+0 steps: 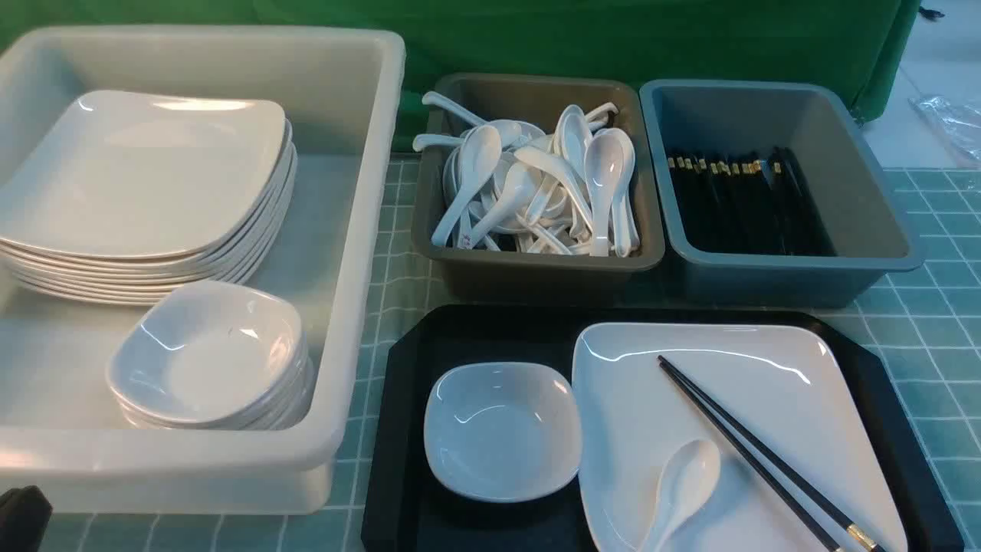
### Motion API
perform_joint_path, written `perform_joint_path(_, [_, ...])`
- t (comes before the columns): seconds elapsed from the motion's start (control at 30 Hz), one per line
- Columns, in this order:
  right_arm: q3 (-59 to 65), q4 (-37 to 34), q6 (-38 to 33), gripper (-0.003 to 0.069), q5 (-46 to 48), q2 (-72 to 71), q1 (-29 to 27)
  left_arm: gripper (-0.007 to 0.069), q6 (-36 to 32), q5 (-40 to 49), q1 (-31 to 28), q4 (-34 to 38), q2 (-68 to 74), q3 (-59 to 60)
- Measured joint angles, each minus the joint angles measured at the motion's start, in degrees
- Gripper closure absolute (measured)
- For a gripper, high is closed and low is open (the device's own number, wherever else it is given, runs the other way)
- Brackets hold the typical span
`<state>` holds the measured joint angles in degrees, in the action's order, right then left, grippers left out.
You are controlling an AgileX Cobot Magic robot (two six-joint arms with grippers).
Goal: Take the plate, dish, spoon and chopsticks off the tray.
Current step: Use the right arm to grab a pair of chopsticks from the plate
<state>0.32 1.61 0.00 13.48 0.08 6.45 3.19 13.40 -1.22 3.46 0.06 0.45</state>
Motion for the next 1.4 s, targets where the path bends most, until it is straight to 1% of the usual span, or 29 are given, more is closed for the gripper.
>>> perform_joint_path(0.77, [0.00, 0.00, 0.00, 0.0418, 0.00, 0.00, 0.00, 0.0607, 0.00, -0.38, 0.00, -0.41, 0.00, 0.00])
perform_joint_path(0.83, [0.00, 0.00, 0.00, 0.0418, 0.00, 0.00, 0.00, 0.0607, 0.28, -2.93, 0.00, 0.09, 0.00, 0.00])
perform_joint_path(0.87, [0.00, 0.00, 0.00, 0.0418, 0.00, 0.00, 0.00, 0.0607, 1.19, -4.45, 0.00, 1.67, 0.00, 0.00])
perform_joint_path(0.97, [0.00, 0.00, 0.00, 0.0418, 0.00, 0.00, 0.00, 0.0607, 6.09, -12.12, 0.00, 9.55, 0.00, 0.00])
perform_joint_path(1.0, [0.00, 0.00, 0.00, 0.0418, 0.00, 0.00, 0.00, 0.0607, 7.18, -14.40, 0.00, 11.36, 0.00, 0.00])
perform_joint_path(1.03, [0.00, 0.00, 0.00, 0.0418, 0.00, 0.00, 0.00, 0.0607, 7.47, -15.54, 0.00, 11.72, 0.00, 0.00])
perform_joint_path(1.07, [0.00, 0.00, 0.00, 0.0418, 0.00, 0.00, 0.00, 0.0607, 9.62, -20.14, 0.00, 14.42, 0.00, 0.00])
perform_joint_path(1.1, [0.00, 0.00, 0.00, 0.0418, 0.00, 0.00, 0.00, 0.0607, 10.50, -22.83, 0.00, 15.11, 0.00, 0.00])
perform_joint_path(1.2, [0.00, 0.00, 0.00, 0.0418, 0.00, 0.00, 0.00, 0.0607, 12.21, -25.44, 0.13, 15.09, 0.00, -0.12])
perform_joint_path(1.27, [0.00, 0.00, 0.00, 0.0418, 0.00, 0.00, 0.00, 0.0607, 13.82, -21.77, 1.03, 11.99, -0.06, -2.31])
perform_joint_path(1.3, [0.00, 0.00, 0.00, 0.0418, 0.00, 0.00, 0.00, 0.0607, 14.10, -18.54, 1.90, 9.67, 0.17, -4.60])
perform_joint_path(1.33, [0.00, 0.00, 0.00, 0.0418, 0.00, 0.00, 0.00, 0.0607, 14.10, -13.40, 3.18, 7.13, 1.42, -8.74])
perform_joint_path(1.37, [0.00, 0.00, 0.00, 0.0418, 0.00, 0.00, 0.00, 0.0607, 13.88, -12.66, 3.66, 6.42, 1.72, -9.38])
perform_joint_path(1.4, [0.00, 0.00, 0.00, 0.0418, 0.00, 0.00, 0.00, 0.0607, 11.85, -5.44, 5.77, 4.44, 5.41, -15.22])
